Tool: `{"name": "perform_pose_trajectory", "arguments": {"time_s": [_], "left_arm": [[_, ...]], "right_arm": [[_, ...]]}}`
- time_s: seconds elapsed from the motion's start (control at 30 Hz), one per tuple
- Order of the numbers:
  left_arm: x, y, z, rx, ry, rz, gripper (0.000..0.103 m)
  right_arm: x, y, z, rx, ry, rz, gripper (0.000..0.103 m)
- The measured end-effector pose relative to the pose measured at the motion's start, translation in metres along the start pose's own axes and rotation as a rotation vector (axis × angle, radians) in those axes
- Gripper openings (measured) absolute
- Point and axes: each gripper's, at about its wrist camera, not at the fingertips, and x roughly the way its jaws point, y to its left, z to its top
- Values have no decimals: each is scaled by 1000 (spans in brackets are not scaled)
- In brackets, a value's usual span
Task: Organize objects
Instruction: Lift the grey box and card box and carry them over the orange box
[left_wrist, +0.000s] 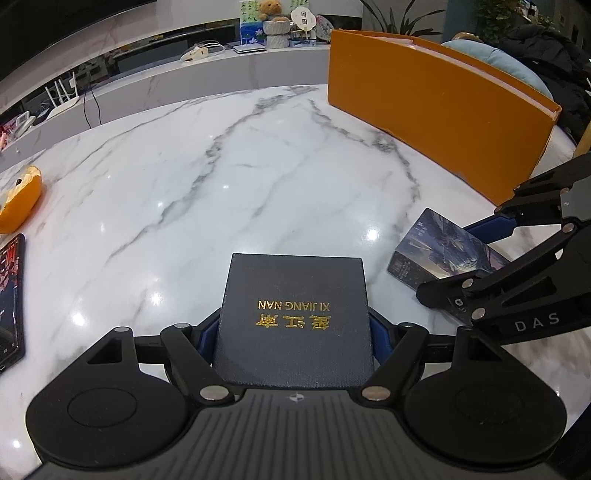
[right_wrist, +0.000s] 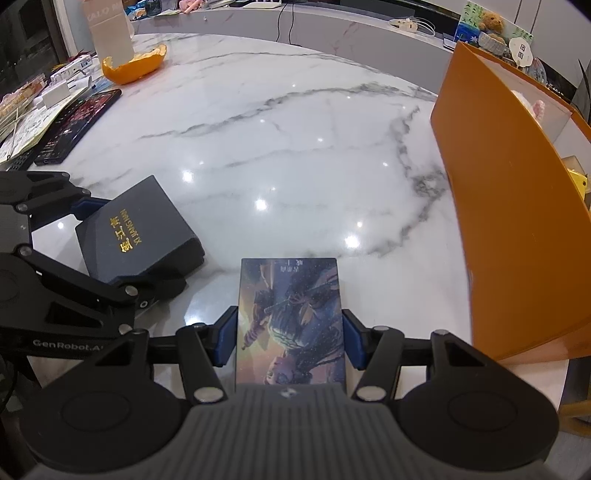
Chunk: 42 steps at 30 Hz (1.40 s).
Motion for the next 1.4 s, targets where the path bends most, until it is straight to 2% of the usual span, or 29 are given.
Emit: {"name": "perform_pose_trajectory", "arguments": {"time_s": [0.23, 0.33, 0.57, 0.7, 0.87, 1.07, 1.4], "left_arm": [[-5, -1, 3, -5, 21, -23, 88], [-9, 2, 9, -8, 14, -7, 88], [-29, 21, 35, -41, -31, 49, 88], [-42, 33, 54, -54, -67, 89, 88], [-44, 32, 71, -59, -96, 97, 88], [-36, 20, 93, -57, -118, 87, 88], [-28, -19, 145, 44, -175, 34, 88]], "right_arm": [[-8, 2, 6, -4, -19, 3, 59], [-16, 6, 16, -18, -43, 4, 59], [-34, 19, 59, -130, -112, -16, 59], [-44, 18, 86, -143, -173, -6, 59], [-49, 0, 93, -84, -208, 29, 59], [-51, -29, 90, -23, -224, 14, 59], [-73, -99, 96, 179, -298, 5, 59]]}}
